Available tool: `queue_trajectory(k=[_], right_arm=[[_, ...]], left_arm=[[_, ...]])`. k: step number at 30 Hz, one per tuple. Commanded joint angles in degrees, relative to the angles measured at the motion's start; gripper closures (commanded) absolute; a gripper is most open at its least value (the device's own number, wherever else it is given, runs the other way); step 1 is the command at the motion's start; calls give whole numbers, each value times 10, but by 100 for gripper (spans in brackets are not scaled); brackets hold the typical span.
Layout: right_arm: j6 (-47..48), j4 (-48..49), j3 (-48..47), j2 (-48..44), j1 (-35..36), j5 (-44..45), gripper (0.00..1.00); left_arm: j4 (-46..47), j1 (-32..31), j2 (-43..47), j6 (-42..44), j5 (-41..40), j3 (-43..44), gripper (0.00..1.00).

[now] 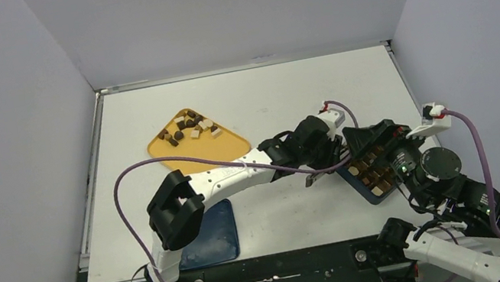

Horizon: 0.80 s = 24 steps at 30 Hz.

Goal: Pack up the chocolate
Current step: Place the fake chocolate in the packing box.

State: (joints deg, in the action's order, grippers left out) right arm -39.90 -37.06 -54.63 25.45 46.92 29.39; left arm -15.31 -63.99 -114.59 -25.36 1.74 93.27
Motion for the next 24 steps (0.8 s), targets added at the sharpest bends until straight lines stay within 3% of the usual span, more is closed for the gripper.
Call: queue_trajectory(k=[1,9,20,24], right_arm=[[1,4,-18,-10,-2,14,0],[3,6,-17,-8,-1,16,0],[1,8,-20,-7,-1,9,0],[2,9,-21,-5,-2,8,0]], left_arm=[[11,-2,0,12,-13,38,63],[-8,-3,1,18,-13,62,62],[-65,3,45,23,-122,52,63],[-71,27,76,13,-122,22,63]])
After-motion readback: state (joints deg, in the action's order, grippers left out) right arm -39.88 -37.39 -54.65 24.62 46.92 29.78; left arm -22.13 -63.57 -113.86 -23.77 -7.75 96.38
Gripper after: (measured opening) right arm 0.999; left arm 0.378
